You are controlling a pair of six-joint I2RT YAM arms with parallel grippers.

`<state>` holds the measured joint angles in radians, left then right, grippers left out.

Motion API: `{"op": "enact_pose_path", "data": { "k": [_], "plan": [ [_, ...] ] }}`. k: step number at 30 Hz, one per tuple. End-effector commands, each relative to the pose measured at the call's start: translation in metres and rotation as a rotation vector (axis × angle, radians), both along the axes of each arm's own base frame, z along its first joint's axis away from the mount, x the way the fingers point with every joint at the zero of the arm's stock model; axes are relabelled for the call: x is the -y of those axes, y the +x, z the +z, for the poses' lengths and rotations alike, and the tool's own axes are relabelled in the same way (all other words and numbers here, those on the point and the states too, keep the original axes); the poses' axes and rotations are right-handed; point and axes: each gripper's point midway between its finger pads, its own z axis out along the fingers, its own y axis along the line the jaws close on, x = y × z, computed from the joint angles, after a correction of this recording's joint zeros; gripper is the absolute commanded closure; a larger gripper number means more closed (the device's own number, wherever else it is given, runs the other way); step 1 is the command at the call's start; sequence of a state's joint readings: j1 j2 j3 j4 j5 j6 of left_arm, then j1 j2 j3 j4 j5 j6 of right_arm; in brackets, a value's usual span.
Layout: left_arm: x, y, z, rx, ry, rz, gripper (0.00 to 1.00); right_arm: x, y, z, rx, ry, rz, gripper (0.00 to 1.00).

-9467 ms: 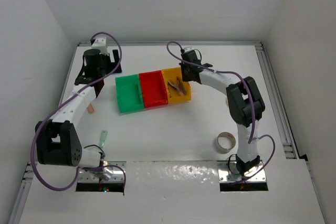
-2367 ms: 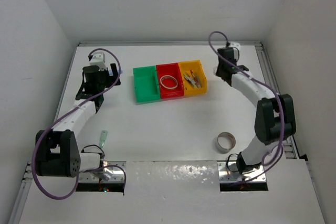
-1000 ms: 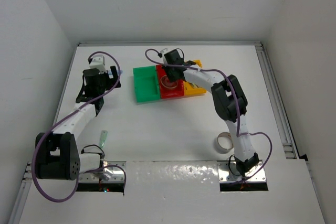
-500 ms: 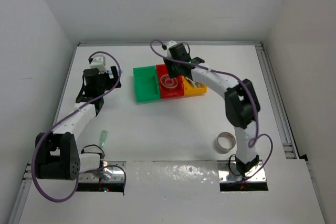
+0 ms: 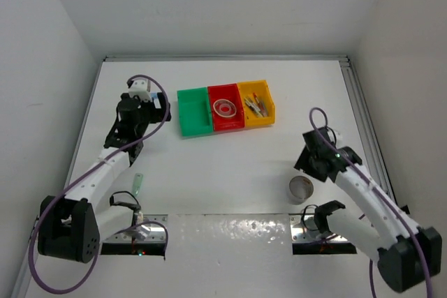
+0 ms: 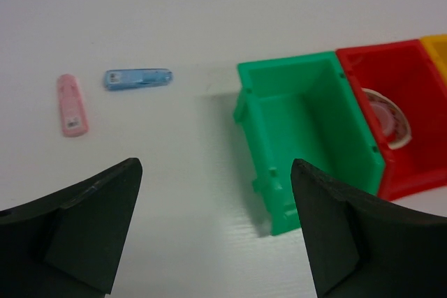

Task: Sort the stationery into containers
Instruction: Pick up the stationery from the corner of the board.

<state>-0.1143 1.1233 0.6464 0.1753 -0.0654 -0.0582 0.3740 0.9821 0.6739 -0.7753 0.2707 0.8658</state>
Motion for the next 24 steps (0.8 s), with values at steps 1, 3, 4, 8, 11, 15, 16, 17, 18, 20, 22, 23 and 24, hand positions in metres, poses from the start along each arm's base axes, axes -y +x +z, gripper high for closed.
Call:
{"op": "enact_pose_path", "data": {
  "k": [1,3,4,8,11,15,16,17,18,20,22,23,24],
  "plan": [
    [0.024,-0.012,0.016,0.062,-0.034,-0.063,0.14,0.048,-0.048,-0.011,-0.005,-0.04,-0.35,0.45],
    [0.029,-0.019,0.013,0.061,-0.043,-0.08,0.14,0.059,-0.059,-0.017,0.016,-0.036,-0.423,0.49],
    [0.033,-0.024,0.017,0.073,-0.047,-0.091,0.14,0.061,-0.065,-0.025,0.028,-0.021,-0.445,0.5],
    [0.037,-0.037,0.023,0.094,-0.054,-0.101,0.14,0.061,-0.067,-0.034,0.064,0.023,-0.486,0.6],
    [0.038,-0.047,0.025,0.106,-0.068,-0.101,0.14,0.063,-0.069,-0.04,0.053,0.009,-0.503,0.61],
    [0.038,-0.057,0.028,0.115,-0.081,-0.087,0.14,0.06,-0.072,-0.055,0.03,0.022,-0.501,0.61],
    [0.038,-0.058,0.028,0.114,-0.084,-0.083,0.14,0.06,-0.072,-0.058,0.029,0.026,-0.499,0.62],
    [0.037,-0.061,0.026,0.106,-0.09,-0.073,0.14,0.055,-0.071,-0.066,0.024,0.05,-0.489,0.62],
    [0.037,-0.061,0.027,0.109,-0.09,-0.072,0.14,0.056,-0.074,-0.072,0.009,0.041,-0.491,0.62],
    [0.037,-0.063,0.026,0.1,-0.1,-0.062,0.14,0.045,-0.066,-0.078,0.02,0.097,-0.467,0.62],
    [0.036,-0.065,0.025,0.097,-0.101,-0.055,0.14,0.04,-0.066,-0.086,0.012,0.12,-0.47,0.66],
    [0.035,-0.065,0.025,0.096,-0.1,-0.05,0.14,0.04,-0.067,-0.089,0.004,0.118,-0.468,0.7],
    [0.035,-0.066,0.026,0.101,-0.1,-0.049,0.14,0.041,-0.068,-0.091,-0.004,0.113,-0.469,0.74]
  ]
}}
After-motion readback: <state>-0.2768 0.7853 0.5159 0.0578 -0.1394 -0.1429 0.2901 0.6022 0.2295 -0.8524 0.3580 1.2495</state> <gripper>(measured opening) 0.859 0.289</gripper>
